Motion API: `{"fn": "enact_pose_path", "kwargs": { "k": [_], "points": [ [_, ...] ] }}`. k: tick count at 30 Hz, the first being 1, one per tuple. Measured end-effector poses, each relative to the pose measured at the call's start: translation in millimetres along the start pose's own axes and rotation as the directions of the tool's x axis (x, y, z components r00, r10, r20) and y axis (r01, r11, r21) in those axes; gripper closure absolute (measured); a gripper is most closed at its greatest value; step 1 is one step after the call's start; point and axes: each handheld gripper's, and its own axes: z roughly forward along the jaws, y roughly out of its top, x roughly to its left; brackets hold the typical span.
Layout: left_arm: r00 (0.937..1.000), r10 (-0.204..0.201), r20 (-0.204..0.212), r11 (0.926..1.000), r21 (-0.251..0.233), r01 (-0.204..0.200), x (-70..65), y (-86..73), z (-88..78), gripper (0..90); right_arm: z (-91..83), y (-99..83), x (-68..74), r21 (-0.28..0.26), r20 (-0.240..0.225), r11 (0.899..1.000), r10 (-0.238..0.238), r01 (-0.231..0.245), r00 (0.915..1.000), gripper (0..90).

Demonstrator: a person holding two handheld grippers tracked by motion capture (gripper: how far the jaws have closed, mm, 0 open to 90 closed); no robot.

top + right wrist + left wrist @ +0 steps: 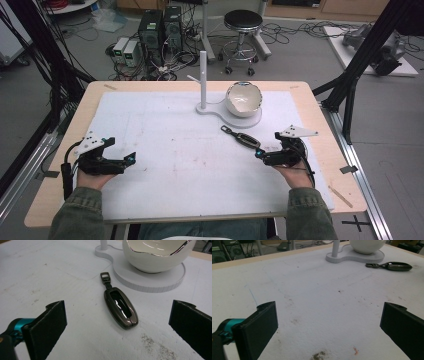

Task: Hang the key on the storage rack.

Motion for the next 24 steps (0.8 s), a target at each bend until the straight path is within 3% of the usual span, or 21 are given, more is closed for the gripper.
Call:
{"fn": "enact_pose_path", "kwargs": {
  "k": [11,24],
  "points": [
    [1.0,-0.002,0.007,1.0,0.002,0.002,-0.6,0.1,0.2,1.9,5.8,12.3,-2.1,0.048,-0.021,0.999,-0.005,0.006,0.9998,0.5],
    [0.9999,-0.001,0.011,1.0,0.005,0.001,-1.5,0.1,-0.4,1.9,23.6,35.6,3.4,0.132,-0.073,0.989,-0.052,0.062,0.9959,0.5]
  ]
}}
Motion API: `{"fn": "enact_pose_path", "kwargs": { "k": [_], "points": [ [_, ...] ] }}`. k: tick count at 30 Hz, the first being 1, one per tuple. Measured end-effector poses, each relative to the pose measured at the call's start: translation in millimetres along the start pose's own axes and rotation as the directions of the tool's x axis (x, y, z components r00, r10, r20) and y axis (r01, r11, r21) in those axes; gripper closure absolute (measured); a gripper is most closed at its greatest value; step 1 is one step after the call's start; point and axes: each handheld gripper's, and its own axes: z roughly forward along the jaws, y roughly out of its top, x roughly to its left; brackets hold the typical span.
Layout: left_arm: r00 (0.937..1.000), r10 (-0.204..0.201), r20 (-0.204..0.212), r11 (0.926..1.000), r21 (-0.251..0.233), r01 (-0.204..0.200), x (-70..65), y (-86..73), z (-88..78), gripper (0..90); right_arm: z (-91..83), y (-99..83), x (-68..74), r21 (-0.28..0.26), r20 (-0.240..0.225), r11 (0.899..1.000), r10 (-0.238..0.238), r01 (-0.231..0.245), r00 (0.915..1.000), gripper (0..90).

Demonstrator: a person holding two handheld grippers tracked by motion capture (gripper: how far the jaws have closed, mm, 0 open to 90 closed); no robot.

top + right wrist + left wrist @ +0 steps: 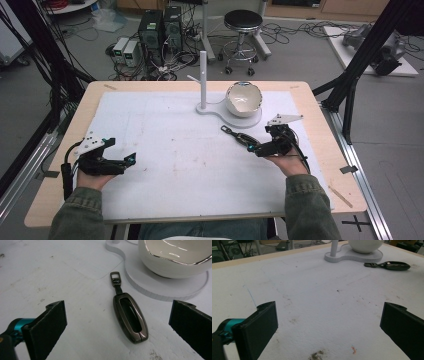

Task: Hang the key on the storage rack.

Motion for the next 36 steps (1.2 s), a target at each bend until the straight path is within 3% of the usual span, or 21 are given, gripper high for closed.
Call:
{"fn": "enact_pose_path", "kwargs": {
  "k": [7,10,12,23,26,29,30,36],
  "points": [
    [1.0,0.002,0.004,1.0,-0.007,-0.002,-2.0,0.4,-0.9,1.9,15.6,18.1,0.5,0.07,-0.031,0.997,-0.023,0.025,0.9993,0.5],
    [1.0,0.0,0.003,1.0,-0.007,0.0,-2.2,0.4,-1.1,1.9,21.0,25.2,-0.2,0.076,-0.049,0.997,-0.027,0.031,0.9984,0.5],
    [1.0,0.003,0.004,1.0,-0.007,-0.003,-2.0,0.3,-1.0,1.9,25.7,30.0,-1.6,0.113,-0.046,0.993,-0.038,0.043,0.9982,0.5],
    [0.9998,0.006,0.021,0.9999,-0.016,-0.006,-4.8,1.7,-0.1,1.9,37.7,49.3,2.5,0.164,-0.081,0.983,-0.075,0.088,0.9939,0.5],
    [0.9998,0.002,0.019,0.9998,-0.018,-0.002,-4.3,1.6,-0.4,1.9,43.0,56.4,2.8,0.19,-0.1,0.977,-0.077,0.095,0.992,0.5],
    [0.9998,0.006,0.019,0.9999,-0.014,-0.005,-4.0,1.5,0.2,1.9,50.6,62.7,-1.2,0.221,-0.13,0.972,-0.047,0.075,0.9904,0.6],
    [0.9998,0.005,0.02,0.9999,-0.014,-0.005,-4.0,1.5,0.2,1.9,56.6,67.2,-1.5,0.254,-0.133,0.964,-0.052,0.084,0.9897,0.5],
    [0.9996,-0.003,0.028,0.9998,-0.018,0.003,-3.4,1.1,1.1,1.9,70.3,78.5,-1.4,0.299,-0.166,0.949,-0.048,0.096,0.985,0.5]
  ]
}}
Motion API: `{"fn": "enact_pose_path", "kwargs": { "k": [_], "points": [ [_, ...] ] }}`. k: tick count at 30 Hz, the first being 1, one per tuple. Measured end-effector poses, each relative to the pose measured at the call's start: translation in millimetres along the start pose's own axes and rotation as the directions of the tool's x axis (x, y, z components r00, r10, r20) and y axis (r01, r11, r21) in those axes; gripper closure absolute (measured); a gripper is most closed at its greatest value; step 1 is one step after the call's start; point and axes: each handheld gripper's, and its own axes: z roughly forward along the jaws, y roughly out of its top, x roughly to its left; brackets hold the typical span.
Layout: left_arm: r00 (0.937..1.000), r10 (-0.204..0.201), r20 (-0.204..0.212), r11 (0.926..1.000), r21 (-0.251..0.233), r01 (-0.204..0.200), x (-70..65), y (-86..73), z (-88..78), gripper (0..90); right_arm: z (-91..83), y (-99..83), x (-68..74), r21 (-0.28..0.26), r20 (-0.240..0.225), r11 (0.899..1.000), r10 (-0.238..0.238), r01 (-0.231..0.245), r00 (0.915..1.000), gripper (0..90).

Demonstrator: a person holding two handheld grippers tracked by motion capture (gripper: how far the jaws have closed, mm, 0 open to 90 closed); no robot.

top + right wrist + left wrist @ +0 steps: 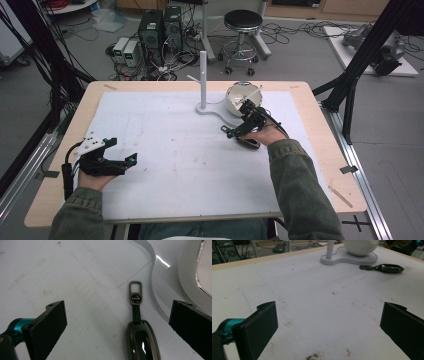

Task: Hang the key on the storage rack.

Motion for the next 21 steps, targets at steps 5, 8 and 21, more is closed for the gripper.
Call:
{"fn": "enact_pose_path", "kwargs": {
  "k": [5,8,21],
  "points": [
    [1.0,-0.002,0.009,1.0,-0.001,0.002,0.2,0.0,1.2,1.9,10.5,8.8,-4.2,0.038,-0.021,0.999,0.011,-0.01,0.9997,0.6],
    [1.0,-0.007,0.007,0.9999,-0.011,0.007,0.8,0.2,0.8,1.9,17.7,11.3,-7.5,0.06,-0.04,0.998,0.026,-0.024,0.9989,0.6],
    [1.0,0.0,0.005,0.9999,-0.011,0.0,0.5,-0.2,2.7,1.9,47.5,7.4,-13.9,0.2,-0.004,0.98,-0.021,0.021,0.9998,0.6]
  ]
}}
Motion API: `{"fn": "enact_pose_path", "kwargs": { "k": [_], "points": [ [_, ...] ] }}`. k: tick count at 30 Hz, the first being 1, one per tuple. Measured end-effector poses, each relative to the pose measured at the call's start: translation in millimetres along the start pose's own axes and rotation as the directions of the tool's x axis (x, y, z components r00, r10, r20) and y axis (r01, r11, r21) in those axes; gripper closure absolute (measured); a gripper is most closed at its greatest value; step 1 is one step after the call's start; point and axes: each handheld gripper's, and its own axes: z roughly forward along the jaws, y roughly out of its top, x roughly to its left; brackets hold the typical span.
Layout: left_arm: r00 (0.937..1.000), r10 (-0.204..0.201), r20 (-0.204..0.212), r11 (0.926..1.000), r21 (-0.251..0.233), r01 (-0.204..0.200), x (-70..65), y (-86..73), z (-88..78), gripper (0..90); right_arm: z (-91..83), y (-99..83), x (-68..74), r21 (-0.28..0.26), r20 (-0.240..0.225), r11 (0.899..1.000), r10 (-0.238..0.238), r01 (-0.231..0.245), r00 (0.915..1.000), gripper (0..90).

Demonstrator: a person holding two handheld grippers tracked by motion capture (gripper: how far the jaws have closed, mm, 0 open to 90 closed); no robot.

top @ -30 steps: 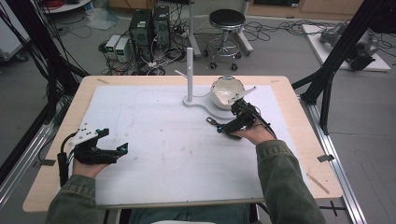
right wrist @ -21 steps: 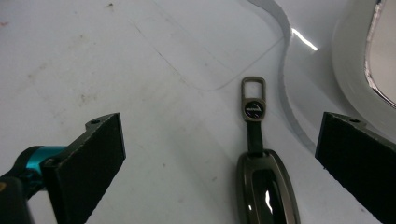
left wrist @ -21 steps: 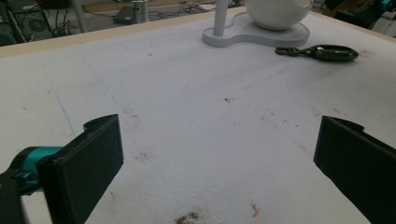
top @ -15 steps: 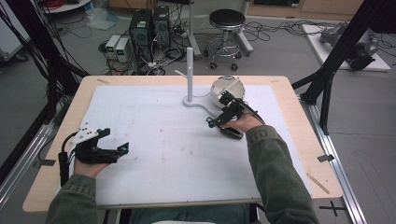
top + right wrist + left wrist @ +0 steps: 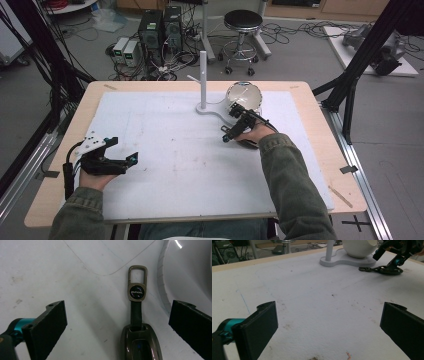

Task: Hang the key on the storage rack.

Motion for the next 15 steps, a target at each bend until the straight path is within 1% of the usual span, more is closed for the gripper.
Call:
{"fn": "enact_pose_path", "kwargs": {
  "k": [1,2,3,5,7,9,10,11,12,13,14,15],
  "points": [
    [1.0,0.0,0.0,1.0,0.002,0.0,0.0,-0.1,0.1,1.9,1.8,0.3,0.3,0.009,0.001,1.0,0.003,-0.003,1.0,0.7],
    [1.0,0.0,0.0,1.0,0.002,0.0,0.0,-0.2,0.2,1.9,5.3,0.6,-0.5,0.019,0.006,1.0,-0.009,0.009,0.9999,4.0],
    [1.0,0.001,0.0,1.0,0.001,-0.001,0.0,-0.1,0.1,1.9,5.3,0.6,-0.5,0.019,0.006,1.0,-0.009,0.009,0.9999,4.0],
    [1.0,0.001,0.001,1.0,0.0,-0.001,0.1,-0.1,0.1,1.9,9.4,0.6,-2.5,0.036,0.011,0.999,-0.005,0.004,0.9999,4.9],
    [1.0,0.001,0.003,1.0,0.002,-0.001,0.5,-0.2,0.0,1.9,10.7,0.5,-3.1,0.041,0.012,0.999,-0.002,0.002,0.9999,5.7],
    [0.9999,0.001,0.013,1.0,-0.002,-0.001,0.4,-0.4,0.1,1.9,13.8,-0.1,-3.3,0.07,0.019,0.998,0.001,-0.002,0.9998,6.9],
    [0.9999,0.001,0.016,1.0,-0.004,-0.001,0.1,-0.3,0.2,1.9,14.4,-0.1,-3.3,0.076,0.024,0.997,-0.001,-0.001,0.9997,9.7],
    [0.9999,0.001,0.016,1.0,-0.003,-0.001,-0.2,-0.3,0.3,1.9,14.4,-0.1,-3.3,0.076,0.024,0.997,-0.001,-0.001,0.9997,9.7],
    [0.9999,-0.001,0.017,1.0,-0.003,0.001,-0.3,-0.4,0.6,1.9,14.4,0.1,-3.7,0.079,0.02,0.997,-0.003,0.001,0.9998,15.8],
    [0.9999,-0.001,0.017,1.0,-0.002,0.001,-0.2,-0.5,0.7,1.9,14.1,0.3,-4.1,0.08,0.018,0.997,0.0,-0.002,0.9998,17.9],
    [0.9999,-0.002,0.017,1.0,-0.001,0.002,-0.1,-0.4,0.5,1.9,13.3,0.8,-5.0,0.081,0.018,0.997,0.018,-0.019,0.9997,25.5],
    [0.9999,0.0,0.016,1.0,-0.001,0.0,0.3,-0.4,0.2,1.9,13.3,0.8,-5.0,0.081,0.018,0.997,0.018,-0.019,0.9997,25.5]
  ]
}}
